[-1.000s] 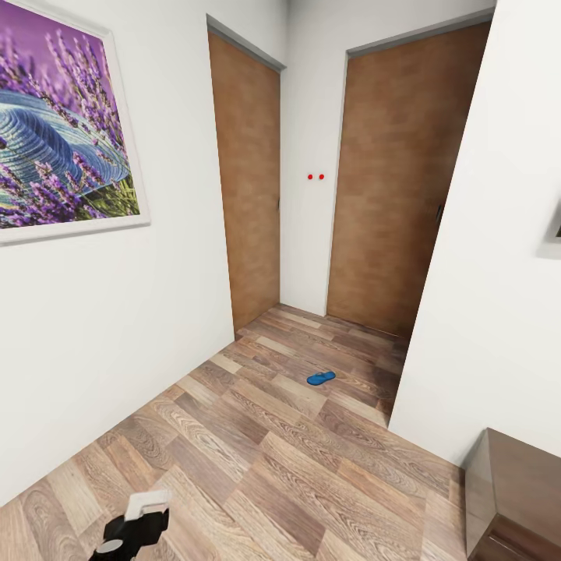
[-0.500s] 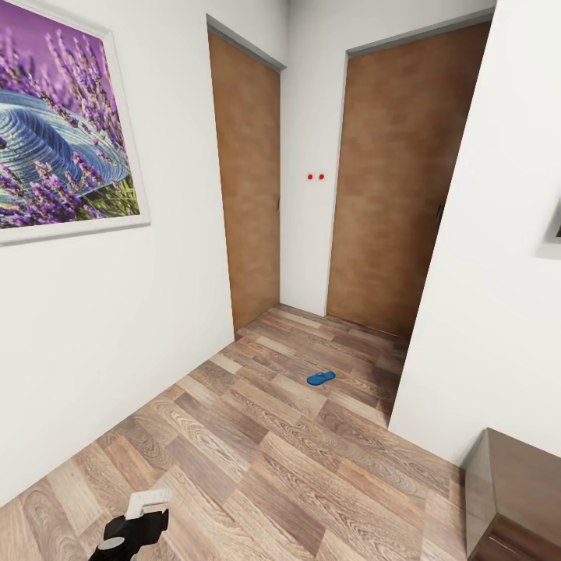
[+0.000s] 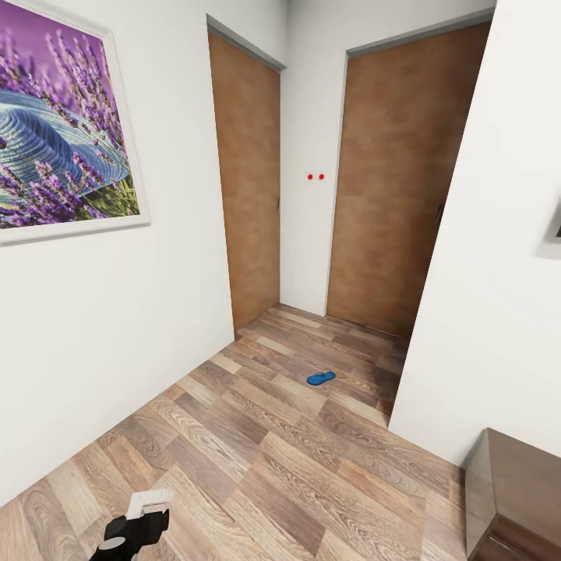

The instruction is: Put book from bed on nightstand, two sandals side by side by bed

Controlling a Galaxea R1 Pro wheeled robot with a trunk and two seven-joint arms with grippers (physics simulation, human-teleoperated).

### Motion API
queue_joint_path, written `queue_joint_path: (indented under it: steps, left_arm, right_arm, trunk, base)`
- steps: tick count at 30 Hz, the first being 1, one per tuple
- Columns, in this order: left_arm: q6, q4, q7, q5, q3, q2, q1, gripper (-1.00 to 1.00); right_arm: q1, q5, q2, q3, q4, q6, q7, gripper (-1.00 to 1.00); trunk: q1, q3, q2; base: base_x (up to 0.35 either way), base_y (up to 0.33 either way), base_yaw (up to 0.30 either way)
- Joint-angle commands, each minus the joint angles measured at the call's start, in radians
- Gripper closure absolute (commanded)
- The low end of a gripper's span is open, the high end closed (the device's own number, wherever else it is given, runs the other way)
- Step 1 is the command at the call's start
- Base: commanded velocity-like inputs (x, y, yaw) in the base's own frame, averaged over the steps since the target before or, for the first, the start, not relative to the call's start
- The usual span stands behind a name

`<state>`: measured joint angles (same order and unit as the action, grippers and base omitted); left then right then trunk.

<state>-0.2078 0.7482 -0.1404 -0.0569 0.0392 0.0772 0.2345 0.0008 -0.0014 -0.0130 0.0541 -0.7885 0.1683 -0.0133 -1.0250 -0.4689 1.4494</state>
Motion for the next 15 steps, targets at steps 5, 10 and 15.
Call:
queue_joint_path:
  steps: [5, 10, 15]
  left_arm:
    - [-0.005, 0.002, -0.004, -0.006, -0.002, -0.001, 0.000, -1.00]
    - [-0.005, 0.002, -0.004, -0.005, -0.004, -0.003, 0.000, -1.00]
    - [-0.004, 0.002, -0.004, -0.005, -0.004, -0.003, 0.000, -1.00]
  right_arm:
    - [-0.007, 0.000, 0.001, 0.000, -0.104, 0.118, -0.004, -1.00]
    - [-0.114, -0.002, 0.005, 0.000, -0.175, 0.159, -0.004, -1.00]
    - [-0.202, -0.003, 0.006, 0.000, -0.183, 0.253, -0.002, -1.00]
  trunk:
    - [0.000, -0.001, 0.001]
    - [0.000, -0.001, 0.001]
    - [-0.008, -0.007, 0.015]
  base:
    - [0.000, 0.000, 0.000]
    - [0.000, 0.000, 0.000]
    - [0.000, 0.000, 0.000]
